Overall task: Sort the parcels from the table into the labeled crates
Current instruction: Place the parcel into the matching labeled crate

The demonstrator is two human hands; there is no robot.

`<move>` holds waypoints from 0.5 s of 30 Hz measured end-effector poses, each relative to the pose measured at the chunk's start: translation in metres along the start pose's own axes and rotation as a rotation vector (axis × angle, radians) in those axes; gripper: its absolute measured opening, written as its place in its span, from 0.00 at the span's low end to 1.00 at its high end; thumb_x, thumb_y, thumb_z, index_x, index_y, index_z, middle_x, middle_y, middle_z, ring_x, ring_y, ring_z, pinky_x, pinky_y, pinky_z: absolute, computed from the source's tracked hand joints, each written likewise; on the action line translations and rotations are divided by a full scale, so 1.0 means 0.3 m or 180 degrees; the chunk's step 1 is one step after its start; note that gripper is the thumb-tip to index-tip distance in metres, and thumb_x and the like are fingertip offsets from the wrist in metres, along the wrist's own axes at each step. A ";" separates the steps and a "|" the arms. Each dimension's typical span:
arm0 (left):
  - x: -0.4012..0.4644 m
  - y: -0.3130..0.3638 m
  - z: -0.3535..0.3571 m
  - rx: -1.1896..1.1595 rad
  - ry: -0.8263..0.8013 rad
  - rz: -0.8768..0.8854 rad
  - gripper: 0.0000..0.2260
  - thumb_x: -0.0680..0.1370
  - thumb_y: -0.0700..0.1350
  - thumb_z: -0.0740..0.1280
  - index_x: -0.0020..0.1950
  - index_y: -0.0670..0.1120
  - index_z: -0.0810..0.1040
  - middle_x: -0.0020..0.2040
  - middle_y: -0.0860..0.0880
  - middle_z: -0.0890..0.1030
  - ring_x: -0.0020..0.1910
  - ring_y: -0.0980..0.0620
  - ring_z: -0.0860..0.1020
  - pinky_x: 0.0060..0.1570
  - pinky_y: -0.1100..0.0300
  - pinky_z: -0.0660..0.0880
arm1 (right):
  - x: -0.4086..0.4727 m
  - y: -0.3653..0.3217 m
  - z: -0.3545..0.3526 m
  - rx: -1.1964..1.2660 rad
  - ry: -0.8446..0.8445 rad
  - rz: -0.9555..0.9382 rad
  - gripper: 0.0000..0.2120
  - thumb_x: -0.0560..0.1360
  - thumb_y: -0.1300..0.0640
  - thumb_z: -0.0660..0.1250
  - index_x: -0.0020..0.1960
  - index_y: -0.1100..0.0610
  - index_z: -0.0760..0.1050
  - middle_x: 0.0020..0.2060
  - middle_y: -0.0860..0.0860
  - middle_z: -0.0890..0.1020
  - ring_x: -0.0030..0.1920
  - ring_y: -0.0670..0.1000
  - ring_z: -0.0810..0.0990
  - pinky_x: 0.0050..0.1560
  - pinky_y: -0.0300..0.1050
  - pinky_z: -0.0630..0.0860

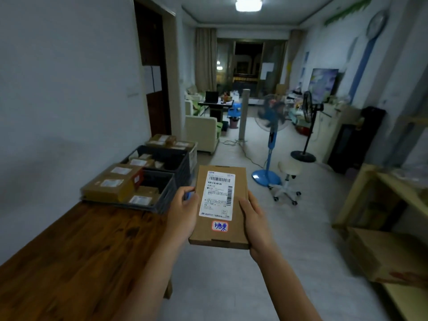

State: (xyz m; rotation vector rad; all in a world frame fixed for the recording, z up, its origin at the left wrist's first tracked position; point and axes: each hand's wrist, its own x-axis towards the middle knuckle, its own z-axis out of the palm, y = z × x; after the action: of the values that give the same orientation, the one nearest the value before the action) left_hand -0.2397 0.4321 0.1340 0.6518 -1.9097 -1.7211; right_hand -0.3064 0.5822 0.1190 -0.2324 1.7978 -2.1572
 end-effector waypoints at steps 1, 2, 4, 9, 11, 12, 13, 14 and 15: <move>0.080 -0.005 0.019 -0.0029 0.0002 -0.0012 0.08 0.83 0.50 0.63 0.62 0.55 0.71 0.47 0.50 0.84 0.38 0.55 0.85 0.38 0.56 0.83 | 0.084 -0.006 0.011 -0.0038 0.0006 -0.0015 0.15 0.84 0.48 0.60 0.71 0.40 0.71 0.50 0.49 0.87 0.48 0.55 0.88 0.53 0.60 0.83; 0.188 -0.007 0.044 -0.0069 -0.0004 -0.0008 0.08 0.83 0.50 0.63 0.62 0.55 0.71 0.46 0.51 0.84 0.37 0.55 0.85 0.36 0.57 0.83 | 0.193 -0.019 0.030 -0.0067 0.0015 -0.0019 0.15 0.84 0.48 0.60 0.70 0.40 0.72 0.51 0.49 0.87 0.48 0.54 0.88 0.53 0.60 0.83; 0.355 0.002 0.084 -0.0171 -0.0033 -0.0012 0.07 0.83 0.50 0.64 0.61 0.56 0.71 0.44 0.52 0.84 0.37 0.56 0.85 0.33 0.60 0.80 | 0.360 -0.045 0.054 -0.0128 -0.0003 -0.0019 0.13 0.84 0.48 0.59 0.66 0.37 0.73 0.50 0.49 0.87 0.49 0.54 0.88 0.54 0.60 0.83; 0.777 0.011 0.225 -0.0220 -0.0216 -0.0021 0.10 0.80 0.53 0.68 0.59 0.56 0.72 0.42 0.53 0.86 0.40 0.55 0.86 0.38 0.57 0.82 | 0.800 -0.110 0.061 -0.0442 0.0218 -0.0029 0.15 0.84 0.45 0.59 0.70 0.36 0.70 0.49 0.47 0.88 0.46 0.52 0.88 0.52 0.57 0.84; 0.947 -0.023 0.299 -0.0116 -0.0142 0.0009 0.10 0.80 0.54 0.68 0.60 0.55 0.72 0.42 0.53 0.86 0.40 0.55 0.86 0.40 0.55 0.83 | 0.975 -0.122 0.052 -0.0576 0.0258 -0.0066 0.12 0.84 0.45 0.59 0.66 0.34 0.70 0.46 0.45 0.87 0.43 0.50 0.88 0.45 0.50 0.84; 1.026 -0.044 0.335 -0.0041 -0.0095 0.0050 0.09 0.80 0.55 0.67 0.58 0.57 0.72 0.42 0.52 0.85 0.40 0.55 0.86 0.42 0.53 0.84 | 1.062 -0.119 0.045 -0.0610 0.0262 -0.0059 0.10 0.84 0.46 0.58 0.63 0.33 0.71 0.44 0.45 0.87 0.42 0.49 0.88 0.41 0.47 0.84; 1.101 -0.069 0.368 0.0039 -0.0036 0.0097 0.08 0.80 0.57 0.66 0.57 0.58 0.72 0.43 0.52 0.86 0.40 0.55 0.86 0.43 0.50 0.84 | 1.141 -0.117 0.041 -0.0644 0.0251 -0.0044 0.09 0.84 0.46 0.58 0.59 0.32 0.71 0.44 0.44 0.87 0.42 0.49 0.88 0.39 0.45 0.83; 1.180 -0.090 0.401 0.0124 0.0001 0.0119 0.08 0.80 0.58 0.66 0.56 0.59 0.71 0.43 0.52 0.86 0.40 0.54 0.86 0.44 0.48 0.84 | 1.230 -0.110 0.038 -0.0695 0.0232 -0.0033 0.09 0.84 0.47 0.58 0.58 0.32 0.72 0.44 0.44 0.87 0.43 0.49 0.88 0.40 0.45 0.83; 1.268 -0.114 0.438 0.0196 0.0014 0.0129 0.08 0.80 0.59 0.65 0.55 0.59 0.71 0.45 0.51 0.86 0.41 0.54 0.85 0.45 0.49 0.84 | 1.330 -0.095 0.033 -0.0742 0.0203 -0.0035 0.10 0.84 0.46 0.58 0.60 0.32 0.73 0.45 0.44 0.87 0.44 0.49 0.88 0.42 0.46 0.84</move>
State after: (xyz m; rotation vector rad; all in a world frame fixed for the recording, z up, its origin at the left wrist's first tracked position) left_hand -0.6151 0.2866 0.1026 0.6346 -1.9662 -1.6406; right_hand -0.6801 0.4393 0.1170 -0.2300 2.0894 -1.9804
